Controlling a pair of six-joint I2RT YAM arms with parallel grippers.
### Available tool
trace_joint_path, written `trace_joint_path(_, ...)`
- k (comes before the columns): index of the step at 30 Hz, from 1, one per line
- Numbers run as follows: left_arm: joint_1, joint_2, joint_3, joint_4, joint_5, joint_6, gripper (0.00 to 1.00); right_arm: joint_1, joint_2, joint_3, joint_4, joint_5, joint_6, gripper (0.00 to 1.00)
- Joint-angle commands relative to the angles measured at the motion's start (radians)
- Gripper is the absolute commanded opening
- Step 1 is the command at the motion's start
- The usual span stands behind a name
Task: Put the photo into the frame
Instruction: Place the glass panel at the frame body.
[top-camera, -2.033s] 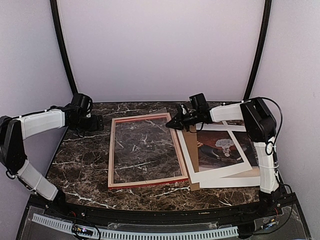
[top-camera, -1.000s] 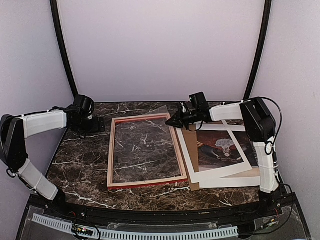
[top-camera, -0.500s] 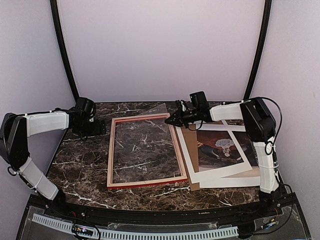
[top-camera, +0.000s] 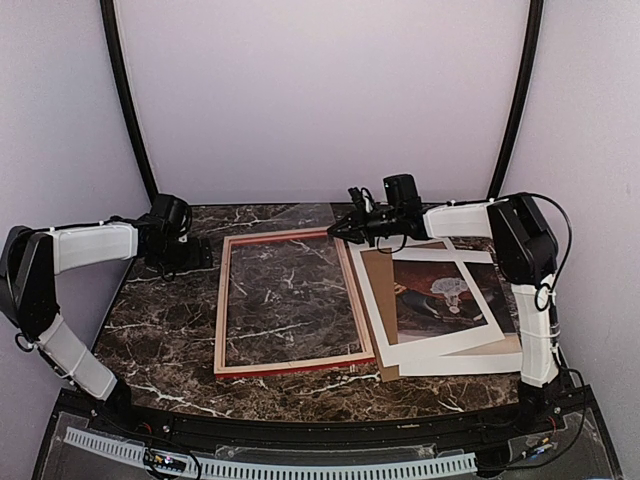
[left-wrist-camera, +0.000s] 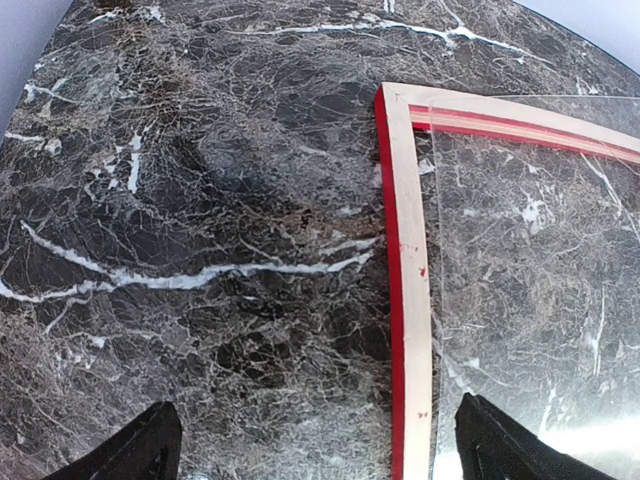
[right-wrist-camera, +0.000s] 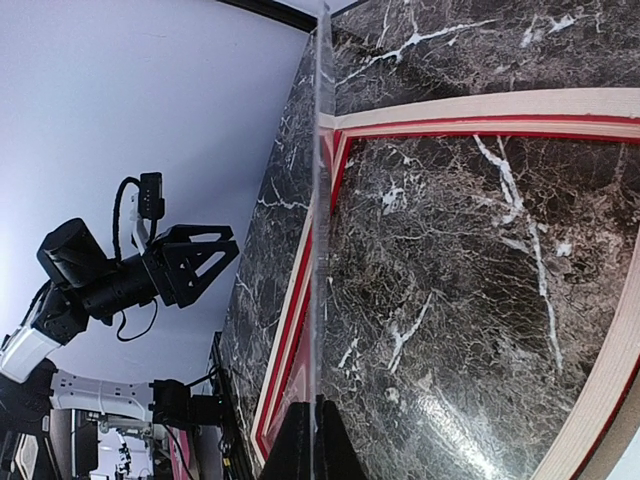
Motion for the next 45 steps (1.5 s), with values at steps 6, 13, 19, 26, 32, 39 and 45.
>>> trace_joint_path(6, -0.005, -0.016, -0.011, 0.003, -0.007, -0.005, 0.98, 0.007, -0.047, -0.011, 0.066, -0.040, 0.007, 0.00)
trace_joint_path(13, -0.005, -0.022, -0.017, 0.003, -0.001, -0.003, 0.98, 0.011, -0.060, -0.065, 0.058, -0.036, -0.015, 0.06)
trace_joint_path(19, -0.005, -0.029, -0.019, 0.006, 0.006, -0.005, 0.98, 0.015, -0.083, -0.111, 0.053, -0.031, -0.034, 0.15)
trace_joint_path(26, -0.005, -0.042, -0.033, 0.012, 0.017, -0.010, 0.98, 0.027, -0.114, -0.185, 0.075, -0.015, -0.045, 0.24)
trace_joint_path(32, -0.005, -0.037, -0.047, 0.028, 0.043, -0.018, 0.98, 0.042, -0.121, -0.234, 0.110, -0.007, -0.040, 0.30)
trace_joint_path(39, -0.008, -0.006, -0.095, 0.079, 0.128, -0.057, 0.97, 0.056, -0.129, -0.283, 0.139, 0.006, -0.043, 0.35)
trace_joint_path(45, -0.011, 0.031, -0.150, 0.123, 0.207, -0.079, 0.89, 0.066, -0.135, -0.318, 0.180, 0.007, -0.027, 0.37)
